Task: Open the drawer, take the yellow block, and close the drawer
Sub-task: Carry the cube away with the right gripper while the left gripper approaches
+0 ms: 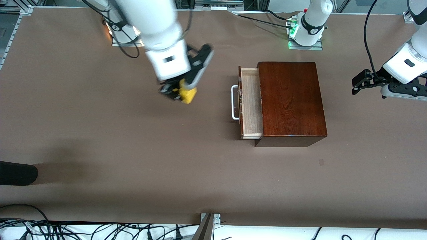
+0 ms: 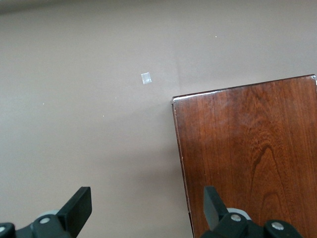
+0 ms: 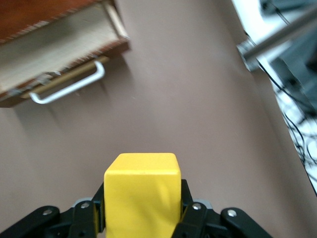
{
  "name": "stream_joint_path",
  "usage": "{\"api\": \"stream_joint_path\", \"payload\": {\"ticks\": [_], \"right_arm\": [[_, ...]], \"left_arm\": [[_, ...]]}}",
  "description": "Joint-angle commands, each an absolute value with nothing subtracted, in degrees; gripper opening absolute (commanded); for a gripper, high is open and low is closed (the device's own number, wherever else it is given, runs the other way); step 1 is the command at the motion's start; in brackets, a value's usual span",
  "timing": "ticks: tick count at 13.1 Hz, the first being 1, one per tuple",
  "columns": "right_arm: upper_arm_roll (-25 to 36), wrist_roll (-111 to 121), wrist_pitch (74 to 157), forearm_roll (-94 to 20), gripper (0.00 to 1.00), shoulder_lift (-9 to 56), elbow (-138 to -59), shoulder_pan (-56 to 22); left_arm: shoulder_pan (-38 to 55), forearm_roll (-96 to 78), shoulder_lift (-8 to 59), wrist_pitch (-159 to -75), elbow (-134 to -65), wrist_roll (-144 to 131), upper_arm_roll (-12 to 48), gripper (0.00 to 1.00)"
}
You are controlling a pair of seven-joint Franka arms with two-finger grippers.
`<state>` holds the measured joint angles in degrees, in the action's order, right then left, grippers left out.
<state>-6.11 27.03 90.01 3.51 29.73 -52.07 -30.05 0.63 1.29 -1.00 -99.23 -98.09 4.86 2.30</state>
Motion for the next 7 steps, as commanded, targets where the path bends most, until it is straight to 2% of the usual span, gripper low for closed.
{"api": "stream_joint_path", "payload": {"ticks": [1,4,7], "right_arm": [[-6.07,26.37,91.57,-2.52,0.00,21.03,-66.48,-21.48],[0.15,26.37,100.35,-7.47,0.00,13.29,-85.64,-16.97],[2.20,23.92,102.04,-6.69,0.00,13.18,-93.40,-12.23]], "left_arm": [[0.88,0.70,-1.49,-96.17,-97.30,5.27,3.33,1.00],[0.88,0.09,-0.28,-88.97,-96.68,5.80,8.86,1.00],[1.67,0.09,5.43,-87.45,-93.80,5.71,17.81,1.00]]}}
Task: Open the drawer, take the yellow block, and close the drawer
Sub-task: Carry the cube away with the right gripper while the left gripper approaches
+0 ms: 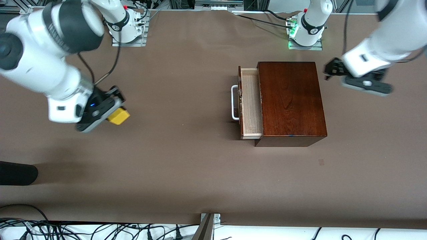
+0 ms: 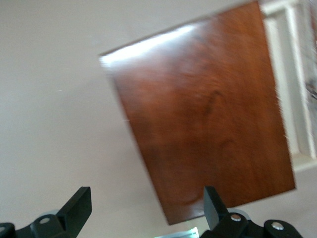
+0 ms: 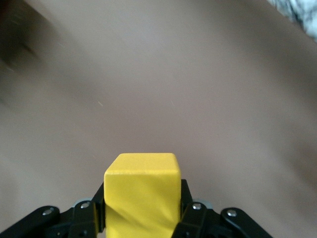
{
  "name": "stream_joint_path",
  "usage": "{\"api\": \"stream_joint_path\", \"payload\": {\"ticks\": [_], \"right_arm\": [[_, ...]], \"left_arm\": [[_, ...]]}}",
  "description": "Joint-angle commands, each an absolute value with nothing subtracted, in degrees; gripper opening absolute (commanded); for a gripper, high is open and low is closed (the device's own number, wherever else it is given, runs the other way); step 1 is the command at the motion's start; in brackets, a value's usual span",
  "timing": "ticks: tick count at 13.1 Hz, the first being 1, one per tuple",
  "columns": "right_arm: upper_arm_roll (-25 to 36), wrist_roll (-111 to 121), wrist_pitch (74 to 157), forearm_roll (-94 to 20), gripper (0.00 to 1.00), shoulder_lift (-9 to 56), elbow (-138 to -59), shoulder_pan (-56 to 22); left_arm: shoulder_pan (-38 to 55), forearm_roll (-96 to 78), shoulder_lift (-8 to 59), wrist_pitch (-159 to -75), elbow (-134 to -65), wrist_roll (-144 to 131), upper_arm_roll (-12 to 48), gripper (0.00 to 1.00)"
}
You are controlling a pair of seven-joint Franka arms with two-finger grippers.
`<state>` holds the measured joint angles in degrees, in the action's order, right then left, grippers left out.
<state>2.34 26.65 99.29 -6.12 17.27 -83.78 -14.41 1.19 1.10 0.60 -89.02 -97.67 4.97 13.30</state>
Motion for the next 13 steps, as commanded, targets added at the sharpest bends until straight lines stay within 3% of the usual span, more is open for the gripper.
{"api": "stream_joint_path", "payload": {"ticks": [1,3,5,7,10,13], "right_arm": [[2.81,22.34,102.74,-6.24,0.00,13.36,-95.86,-10.82],[4.91,20.22,107.55,-4.67,0.00,13.27,-102.10,-10.28],[5.71,15.49,113.69,-4.66,0.00,13.36,-109.12,-9.06],[5.71,11.89,124.92,-4.66,0.00,13.36,-117.64,-8.70],[5.63,3.36,137.51,-4.57,0.00,15.72,-124.79,-8.70],[4.84,-1.57,141.32,-4.48,0.00,17.48,-126.30,-8.79]], "left_arm": [[2.37,0.00,8.41,-87.45,-91.78,5.80,20.63,1.00],[5.69,0.09,15.34,-87.54,-84.77,5.10,26.17,1.00],[11.83,-0.09,21.68,-87.80,-78.07,4.92,26.89,1.00],[16.68,-0.09,27.04,-90.68,-74.29,6.58,26.89,1.00],[21.26,0.44,31.62,-102.09,-74.44,17.99,26.89,1.00],[23.81,1.75,36.02,-110.45,-74.97,31.33,26.72,1.00]]}}
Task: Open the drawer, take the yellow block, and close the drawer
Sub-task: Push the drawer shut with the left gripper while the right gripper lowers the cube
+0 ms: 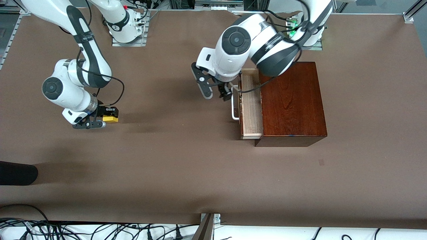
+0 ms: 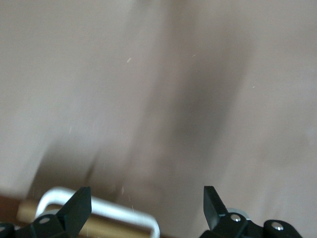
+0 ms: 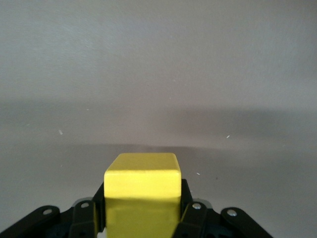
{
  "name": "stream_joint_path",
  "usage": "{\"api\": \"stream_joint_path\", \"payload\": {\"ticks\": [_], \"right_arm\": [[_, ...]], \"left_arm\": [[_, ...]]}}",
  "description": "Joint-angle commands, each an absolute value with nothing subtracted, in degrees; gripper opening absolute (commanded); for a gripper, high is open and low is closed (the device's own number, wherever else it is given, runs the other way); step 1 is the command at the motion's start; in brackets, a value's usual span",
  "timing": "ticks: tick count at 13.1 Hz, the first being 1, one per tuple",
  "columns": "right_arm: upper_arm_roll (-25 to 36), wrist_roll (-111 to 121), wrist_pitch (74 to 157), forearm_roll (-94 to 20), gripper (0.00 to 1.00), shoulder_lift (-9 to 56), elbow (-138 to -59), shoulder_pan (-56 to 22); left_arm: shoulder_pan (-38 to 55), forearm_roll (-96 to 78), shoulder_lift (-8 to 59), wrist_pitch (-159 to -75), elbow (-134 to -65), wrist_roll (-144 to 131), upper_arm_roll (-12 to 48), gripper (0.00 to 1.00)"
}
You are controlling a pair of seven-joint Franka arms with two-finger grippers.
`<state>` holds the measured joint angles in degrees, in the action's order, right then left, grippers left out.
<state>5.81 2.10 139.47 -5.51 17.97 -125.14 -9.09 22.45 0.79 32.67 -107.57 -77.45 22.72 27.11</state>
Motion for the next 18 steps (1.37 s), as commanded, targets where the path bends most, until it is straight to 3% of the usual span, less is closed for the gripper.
{"api": "stream_joint_path", "payload": {"ticks": [1,7,11,12,13,14,18], "right_arm": [[4.05,-2.97,142.20,-4.48,0.00,18.19,-126.30,-8.79],[2.55,-3.60,148.18,-4.31,0.00,22.23,-126.47,-8.88],[1.41,-3.60,148.36,-4.31,0.00,22.24,-126.83,-8.88],[1.32,-3.43,148.36,-4.22,0.22,22.41,-126.83,-8.79],[1.32,-3.25,148.36,-4.22,0.53,22.41,-126.74,-8.70],[1.32,-2.90,148.27,-4.22,0.98,22.06,-126.65,-8.70],[1.49,2.26,142.15,-4.22,1.00,14.09,-125.43,-4.85]], "left_arm": [[23.91,3.50,38.12,-113.00,-75.41,37.55,26.81,1.00],[23.47,12.11,41.92,-113.30,-78.92,49.75,26.46,1.00],[23.29,18.36,41.92,-104.00,-79.01,49.83,23.92,1.00],[22.51,18.37,41.92,-102.41,-79.01,50.10,23.38,1.00],[21.02,18.37,41.84,-101.17,-78.93,50.18,23.29,1.00],[20.22,18.37,41.75,-100.12,-78.75,50.19,23.20,1.00],[17.32,18.46,41.40,-96.51,-78.66,49.92,23.12,1.00]]}}
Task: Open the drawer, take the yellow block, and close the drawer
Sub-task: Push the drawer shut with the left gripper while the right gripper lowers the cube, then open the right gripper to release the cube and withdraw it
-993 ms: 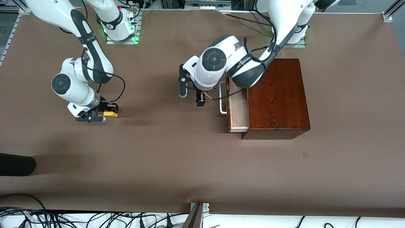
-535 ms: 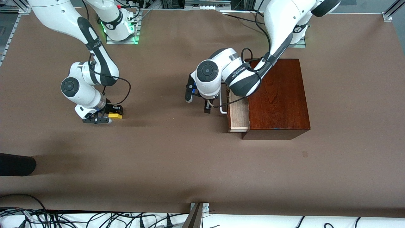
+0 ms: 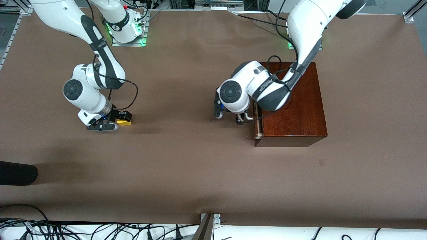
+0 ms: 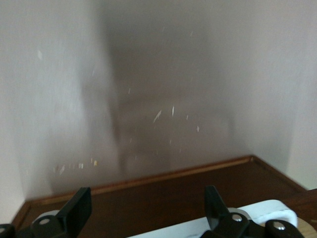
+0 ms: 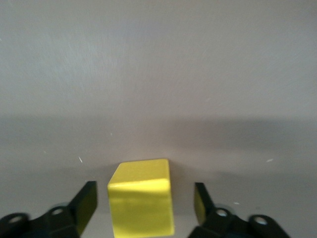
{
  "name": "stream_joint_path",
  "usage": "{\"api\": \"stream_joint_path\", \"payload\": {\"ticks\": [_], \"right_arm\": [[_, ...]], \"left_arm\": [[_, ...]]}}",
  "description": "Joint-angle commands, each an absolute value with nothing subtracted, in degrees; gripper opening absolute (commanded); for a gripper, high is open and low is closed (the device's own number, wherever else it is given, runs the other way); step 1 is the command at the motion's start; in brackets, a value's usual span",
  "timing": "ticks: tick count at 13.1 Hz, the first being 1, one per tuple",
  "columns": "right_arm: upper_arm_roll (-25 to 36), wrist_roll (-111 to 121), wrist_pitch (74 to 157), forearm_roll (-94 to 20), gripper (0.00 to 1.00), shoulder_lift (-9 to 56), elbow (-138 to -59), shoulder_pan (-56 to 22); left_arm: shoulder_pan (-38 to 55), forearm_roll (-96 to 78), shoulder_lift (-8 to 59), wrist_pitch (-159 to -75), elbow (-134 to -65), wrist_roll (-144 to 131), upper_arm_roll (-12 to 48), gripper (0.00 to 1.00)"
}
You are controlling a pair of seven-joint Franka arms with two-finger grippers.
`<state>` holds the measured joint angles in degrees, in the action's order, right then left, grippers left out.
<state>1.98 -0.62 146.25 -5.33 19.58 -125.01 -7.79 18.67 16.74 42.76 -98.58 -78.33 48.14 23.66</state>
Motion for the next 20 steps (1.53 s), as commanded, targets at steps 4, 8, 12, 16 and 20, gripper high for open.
{"api": "stream_joint_path", "payload": {"ticks": [4,8,12,16,20], "right_arm": [[1.49,3.69,122.74,-4.75,1.00,2.66,-118.33,-4.40],[2.20,2.73,96.91,-4.57,1.00,1.84,-99.28,-4.31],[2.99,2.99,90.89,-3.61,1.00,0.79,-95.10,-4.66],[2.90,3.78,89.74,-3.25,1.00,1.05,-91.85,-4.75],[2.81,3.60,89.12,-1.85,1.00,0.88,-91.67,-4.75]], "left_arm": [[16.52,18.28,41.22,-95.71,-78.49,49.49,23.29,1.00],[16.87,13.03,40.52,-96.94,-76.91,48.26,24.08,1.00],[16.35,5.19,38.77,-97.12,-74.36,46.41,24.26,1.00],[8.81,5.10,30.70,-92.12,-74.36,44.39,24.00,1.00],[1.85,5.97,25.77,-85.64,-74.18,43.07,23.56,1.00]]}}
